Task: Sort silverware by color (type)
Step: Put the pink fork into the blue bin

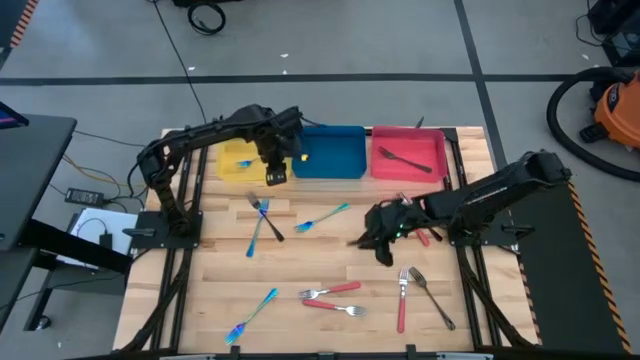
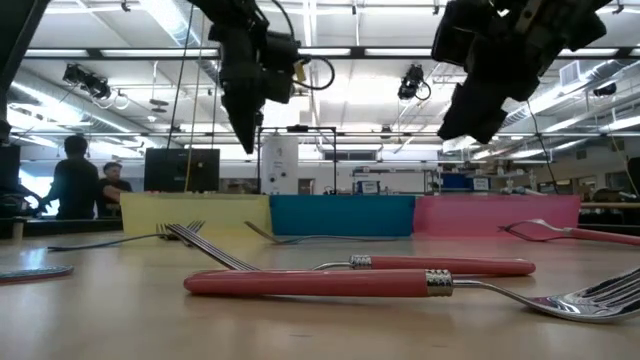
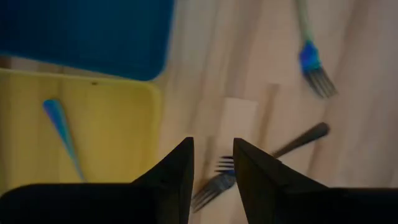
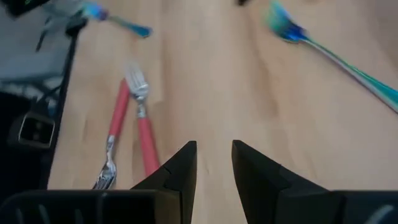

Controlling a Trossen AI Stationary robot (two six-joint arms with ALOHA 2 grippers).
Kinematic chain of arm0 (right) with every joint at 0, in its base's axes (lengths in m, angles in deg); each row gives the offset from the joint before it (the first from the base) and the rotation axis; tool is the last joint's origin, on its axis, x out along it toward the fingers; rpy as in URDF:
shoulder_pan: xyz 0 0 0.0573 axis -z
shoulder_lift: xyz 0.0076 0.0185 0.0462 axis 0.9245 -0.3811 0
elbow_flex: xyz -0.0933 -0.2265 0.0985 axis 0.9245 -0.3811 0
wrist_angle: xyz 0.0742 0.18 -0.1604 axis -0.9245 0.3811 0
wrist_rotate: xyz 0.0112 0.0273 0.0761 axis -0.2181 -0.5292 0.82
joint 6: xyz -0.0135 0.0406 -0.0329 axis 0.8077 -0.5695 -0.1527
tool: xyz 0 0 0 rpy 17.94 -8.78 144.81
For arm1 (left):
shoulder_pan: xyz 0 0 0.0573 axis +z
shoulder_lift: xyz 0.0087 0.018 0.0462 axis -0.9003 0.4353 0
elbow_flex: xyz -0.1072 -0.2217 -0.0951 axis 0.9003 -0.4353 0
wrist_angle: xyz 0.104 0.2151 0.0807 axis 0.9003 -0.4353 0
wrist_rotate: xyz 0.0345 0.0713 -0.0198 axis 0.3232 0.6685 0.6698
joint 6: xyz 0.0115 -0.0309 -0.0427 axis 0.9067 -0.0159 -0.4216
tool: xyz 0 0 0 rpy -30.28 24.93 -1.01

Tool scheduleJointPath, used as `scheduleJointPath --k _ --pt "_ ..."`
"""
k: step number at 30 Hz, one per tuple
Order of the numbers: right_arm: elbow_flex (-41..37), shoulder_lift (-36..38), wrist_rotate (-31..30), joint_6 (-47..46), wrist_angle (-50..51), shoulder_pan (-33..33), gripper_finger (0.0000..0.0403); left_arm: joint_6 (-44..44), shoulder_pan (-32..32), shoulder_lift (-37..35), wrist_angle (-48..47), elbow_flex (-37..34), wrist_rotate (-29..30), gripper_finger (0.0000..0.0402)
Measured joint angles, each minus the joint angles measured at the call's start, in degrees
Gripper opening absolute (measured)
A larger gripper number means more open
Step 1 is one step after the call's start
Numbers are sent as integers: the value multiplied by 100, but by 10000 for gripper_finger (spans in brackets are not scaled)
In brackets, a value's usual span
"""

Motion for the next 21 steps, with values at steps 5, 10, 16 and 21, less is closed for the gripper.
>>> scheduleJointPath --k 5,10,16,21 --pt "-2 -827 -11 799 -1172 -284 110 -196 -427 -86 -63 0 -15 112" --pt "-4 -1534 -11 1041 -2002 -437 110 -369 -792 -87 -268 0 -7 112" --pt "284 -2271 -13 1168 -2644 -779 110 -542 -1157 -87 -519 0 -8 112" --pt "976 -2901 -13 1720 -2437 -1002 110 -902 -1382 -87 -631 0 -2 112"
